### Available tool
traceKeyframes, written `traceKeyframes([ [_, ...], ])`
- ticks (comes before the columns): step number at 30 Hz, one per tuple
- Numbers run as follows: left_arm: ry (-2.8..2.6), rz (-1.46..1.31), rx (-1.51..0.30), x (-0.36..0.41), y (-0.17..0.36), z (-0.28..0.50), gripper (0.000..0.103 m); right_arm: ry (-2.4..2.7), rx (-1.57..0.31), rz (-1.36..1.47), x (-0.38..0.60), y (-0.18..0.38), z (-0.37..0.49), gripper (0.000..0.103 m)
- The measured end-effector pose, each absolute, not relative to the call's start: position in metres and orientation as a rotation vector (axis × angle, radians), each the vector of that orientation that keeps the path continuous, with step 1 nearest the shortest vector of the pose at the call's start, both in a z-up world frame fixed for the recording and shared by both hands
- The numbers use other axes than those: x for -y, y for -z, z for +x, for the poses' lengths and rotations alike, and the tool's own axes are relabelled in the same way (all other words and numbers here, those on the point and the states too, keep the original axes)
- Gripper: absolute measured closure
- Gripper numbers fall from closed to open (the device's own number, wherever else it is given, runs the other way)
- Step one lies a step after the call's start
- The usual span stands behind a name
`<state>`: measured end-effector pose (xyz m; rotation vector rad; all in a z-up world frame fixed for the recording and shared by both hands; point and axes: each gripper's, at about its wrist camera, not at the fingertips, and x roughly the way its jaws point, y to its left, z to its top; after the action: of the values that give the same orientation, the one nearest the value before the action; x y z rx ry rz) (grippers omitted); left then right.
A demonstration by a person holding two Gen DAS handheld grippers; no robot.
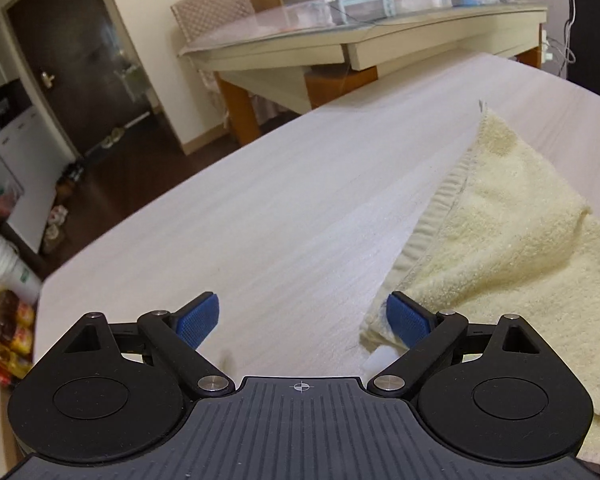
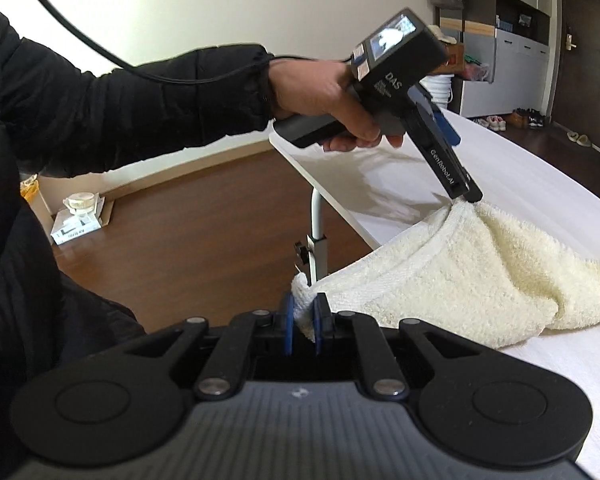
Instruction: Fold towel
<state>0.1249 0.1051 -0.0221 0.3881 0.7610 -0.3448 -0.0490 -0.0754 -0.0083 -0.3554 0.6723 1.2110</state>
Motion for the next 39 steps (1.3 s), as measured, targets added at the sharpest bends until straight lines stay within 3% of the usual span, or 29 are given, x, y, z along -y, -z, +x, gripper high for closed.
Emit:
traceKeyframes([
  [16,0.358,0.409,-0.772,-0.11,0.016,0.127,0.003,-1.205,-0.598,-0.131,0.111,-0.032,-0.026,0.092],
  [24,0.323,0.252,-0.78,-0.129,0.005,0.14,0.004,-1.095,-0.566,0.22,0.164,-0.048,0.05,0.092],
  [27,0.302,0.085,-0.717,-0.149,-0.016,0.142,0.004,-1.004,-0.584,0.377,0.192,-0.041,0.094,0.092],
  [39,0.258,0.165,-0.658,-0.148,-0.025,0.139,0.004,-0.68,-0.771,0.638,0.238,0.045,0.189,0.092],
])
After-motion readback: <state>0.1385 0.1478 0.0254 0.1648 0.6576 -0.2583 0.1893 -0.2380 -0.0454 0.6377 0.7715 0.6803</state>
